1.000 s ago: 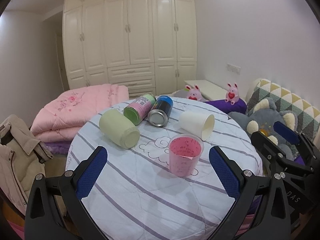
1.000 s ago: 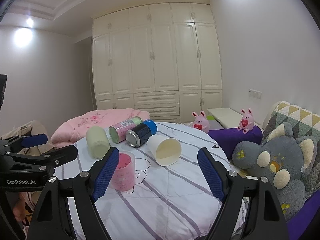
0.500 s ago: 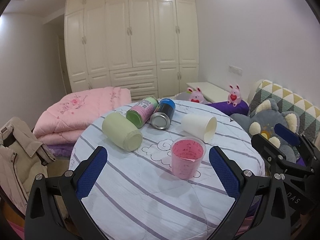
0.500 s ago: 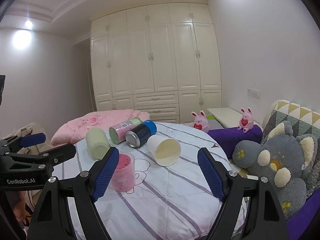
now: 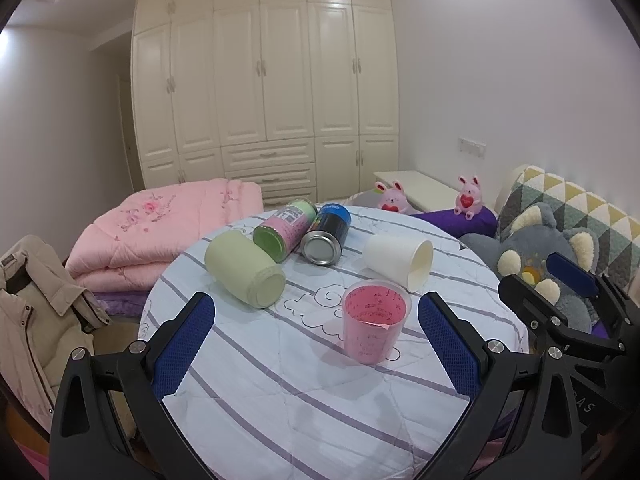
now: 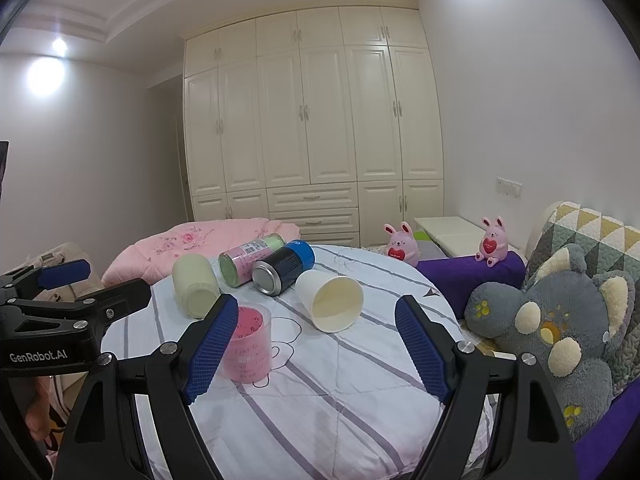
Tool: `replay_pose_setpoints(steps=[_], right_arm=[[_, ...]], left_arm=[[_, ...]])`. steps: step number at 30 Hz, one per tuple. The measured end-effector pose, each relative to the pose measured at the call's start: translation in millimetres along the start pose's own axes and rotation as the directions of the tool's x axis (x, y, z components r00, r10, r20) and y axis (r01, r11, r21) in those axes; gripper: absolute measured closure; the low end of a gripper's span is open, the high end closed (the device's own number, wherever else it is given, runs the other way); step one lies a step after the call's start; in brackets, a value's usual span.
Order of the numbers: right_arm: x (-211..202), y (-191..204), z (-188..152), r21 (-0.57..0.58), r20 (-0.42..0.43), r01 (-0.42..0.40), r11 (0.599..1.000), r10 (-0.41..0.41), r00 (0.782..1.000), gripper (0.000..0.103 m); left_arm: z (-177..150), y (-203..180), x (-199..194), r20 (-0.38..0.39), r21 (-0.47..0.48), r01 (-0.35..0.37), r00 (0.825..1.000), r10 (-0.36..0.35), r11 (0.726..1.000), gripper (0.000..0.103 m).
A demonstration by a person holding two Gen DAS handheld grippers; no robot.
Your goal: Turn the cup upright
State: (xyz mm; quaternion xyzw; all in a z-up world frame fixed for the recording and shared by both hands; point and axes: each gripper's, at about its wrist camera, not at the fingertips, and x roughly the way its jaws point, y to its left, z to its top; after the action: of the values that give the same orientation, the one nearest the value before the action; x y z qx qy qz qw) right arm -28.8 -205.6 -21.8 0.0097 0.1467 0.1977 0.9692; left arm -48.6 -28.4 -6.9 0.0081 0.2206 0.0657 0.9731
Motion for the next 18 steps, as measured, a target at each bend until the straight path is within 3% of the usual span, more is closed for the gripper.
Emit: replay_pose_setpoints(steps=[18], right_arm=[[-3.8,1.1,1.4,-0.009,0.009,0.006,1.0,-0.006,1.0,0.021]], left_arm=[[-0.9,-3.5,-1.0,0.018,0.0,0.016,1.0,-0.016,1.0,0.0]])
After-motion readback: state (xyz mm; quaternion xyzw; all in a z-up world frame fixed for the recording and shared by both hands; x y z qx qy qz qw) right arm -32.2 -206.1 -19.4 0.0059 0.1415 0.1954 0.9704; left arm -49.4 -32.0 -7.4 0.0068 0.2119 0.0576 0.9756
